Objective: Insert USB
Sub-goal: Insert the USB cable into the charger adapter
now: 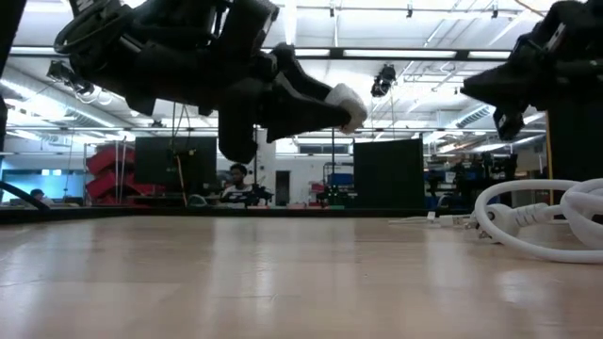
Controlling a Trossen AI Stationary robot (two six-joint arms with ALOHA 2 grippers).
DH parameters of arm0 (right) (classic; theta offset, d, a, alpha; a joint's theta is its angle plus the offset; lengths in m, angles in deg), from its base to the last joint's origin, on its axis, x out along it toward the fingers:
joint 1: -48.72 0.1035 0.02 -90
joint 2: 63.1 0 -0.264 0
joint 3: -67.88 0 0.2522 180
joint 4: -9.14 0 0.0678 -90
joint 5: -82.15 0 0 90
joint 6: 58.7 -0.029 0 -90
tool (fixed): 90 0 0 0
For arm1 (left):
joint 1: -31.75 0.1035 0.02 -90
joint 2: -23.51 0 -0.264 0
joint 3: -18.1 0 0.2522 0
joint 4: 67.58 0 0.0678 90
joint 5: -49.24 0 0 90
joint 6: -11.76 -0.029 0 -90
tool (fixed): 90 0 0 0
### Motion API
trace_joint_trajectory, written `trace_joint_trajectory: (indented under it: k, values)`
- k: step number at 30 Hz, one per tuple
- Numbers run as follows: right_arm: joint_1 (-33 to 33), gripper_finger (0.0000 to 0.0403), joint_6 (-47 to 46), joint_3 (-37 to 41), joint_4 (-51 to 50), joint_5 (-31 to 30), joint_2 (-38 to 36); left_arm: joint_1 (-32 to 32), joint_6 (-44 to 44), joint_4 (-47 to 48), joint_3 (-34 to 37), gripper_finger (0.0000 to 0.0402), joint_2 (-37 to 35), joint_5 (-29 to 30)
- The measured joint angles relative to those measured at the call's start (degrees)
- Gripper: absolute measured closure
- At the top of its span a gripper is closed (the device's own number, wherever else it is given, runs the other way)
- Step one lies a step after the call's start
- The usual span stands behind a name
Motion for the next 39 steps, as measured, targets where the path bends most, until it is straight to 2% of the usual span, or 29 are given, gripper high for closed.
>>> trace_joint_trajectory:
  k: [5,11,13,17,19,23,27,30,34,36,39]
  values:
    - [6.3,0.0354,-0.7,0.0,9.2,-2.0,12.6,0.1,-0.6,-4.1,0.0,0.0242,0.0,-4.6]
    - [13.5,0.0351,3.7,0.0,34.4,-4.9,31.3,0.1,-2.6,-8.6,-0.1,0.0242,0.0,-10.4]
    - [14.8,0.0349,3.9,-0.2,41.7,-7.5,37.8,0.1,-2.6,-9.5,0.0,0.0242,0.3,-11.4]
    - [13.8,0.0335,4.3,-2.6,44.4,-10.4,48.2,0.2,-1.3,-9.0,0.0,0.0242,1.3,-11.0]
    - [11.1,0.0322,2.7,-3.9,41.0,-9.8,52.0,0.2,-0.1,-8.9,0.0,0.0242,2.0,-10.4]
    - [4.4,0.0293,-0.3,-8.4,31.0,-0.5,55.8,0.2,0.4,-8.9,0.0,0.0242,2.7,-10.2]
    - [-0.2,0.0271,2.0,-17.3,12.8,6.0,55.9,0.2,0.5,-8.9,0.0,0.0242,2.7,-10.1]
    - [-1.5,0.0263,7.3,-27.3,-6.4,4.5,55.6,0.2,0.5,-8.8,0.0,0.0242,2.7,-10.0]
    - [-1.7,0.0265,11.3,-38.0,-32.0,-4.1,56.9,0.2,0.8,-7.9,0.0,0.0242,2.7,-8.7]
    - [-1.8,0.0269,10.6,-39.9,-38.6,-4.5,58.5,0.2,0.7,-7.7,0.0,0.0242,2.7,-8.1]
    - [-1.8,0.0275,9.8,-39.1,-40.8,-4.5,62.0,0.2,0.8,-7.7,0.0,0.0242,2.7,-7.8]
